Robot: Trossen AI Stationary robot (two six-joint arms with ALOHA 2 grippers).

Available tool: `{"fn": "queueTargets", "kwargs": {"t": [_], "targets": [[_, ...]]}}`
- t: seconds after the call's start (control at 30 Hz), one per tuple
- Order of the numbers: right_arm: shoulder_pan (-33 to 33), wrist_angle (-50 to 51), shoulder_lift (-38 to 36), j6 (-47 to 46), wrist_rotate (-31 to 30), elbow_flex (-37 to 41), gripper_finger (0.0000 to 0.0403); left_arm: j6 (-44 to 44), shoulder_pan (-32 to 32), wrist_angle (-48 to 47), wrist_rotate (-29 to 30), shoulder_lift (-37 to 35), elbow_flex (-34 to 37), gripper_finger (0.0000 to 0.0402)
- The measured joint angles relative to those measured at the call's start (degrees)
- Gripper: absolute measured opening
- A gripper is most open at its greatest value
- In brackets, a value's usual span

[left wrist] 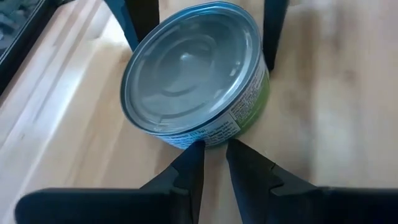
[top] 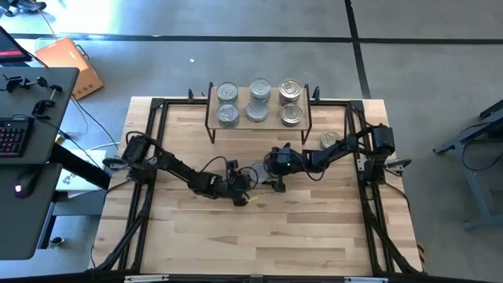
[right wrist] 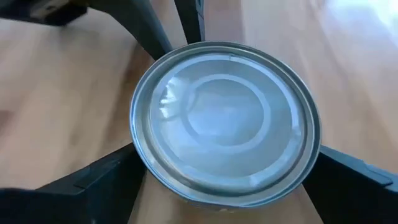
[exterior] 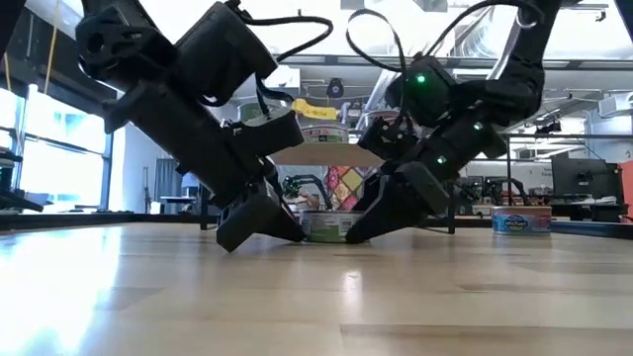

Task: Stack canned seafood by type on shelf
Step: Stack the light green tuna can on top of the bottom light green tuna can on the shelf

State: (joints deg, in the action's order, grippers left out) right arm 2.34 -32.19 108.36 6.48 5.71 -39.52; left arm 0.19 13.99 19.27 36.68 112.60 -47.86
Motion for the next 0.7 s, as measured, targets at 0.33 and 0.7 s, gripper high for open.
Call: {"fn": "queueTargets", "kwargs": {"t": [0.33, 0.7], "targets": [[-6.6, -4.3, -0.8, -7.6, -4.1, 3.2, 0.0348, -3.8, 5.9, -3.7, 0.3, -0.8, -0.8, 0.0069], [-12.7, 7.6, -12.4, -11.9, -17.6, 4.1, 0.0344, -19.0, 10.4, -21.0, 5.3, -4.3, -0.8, 0.0069]]}}
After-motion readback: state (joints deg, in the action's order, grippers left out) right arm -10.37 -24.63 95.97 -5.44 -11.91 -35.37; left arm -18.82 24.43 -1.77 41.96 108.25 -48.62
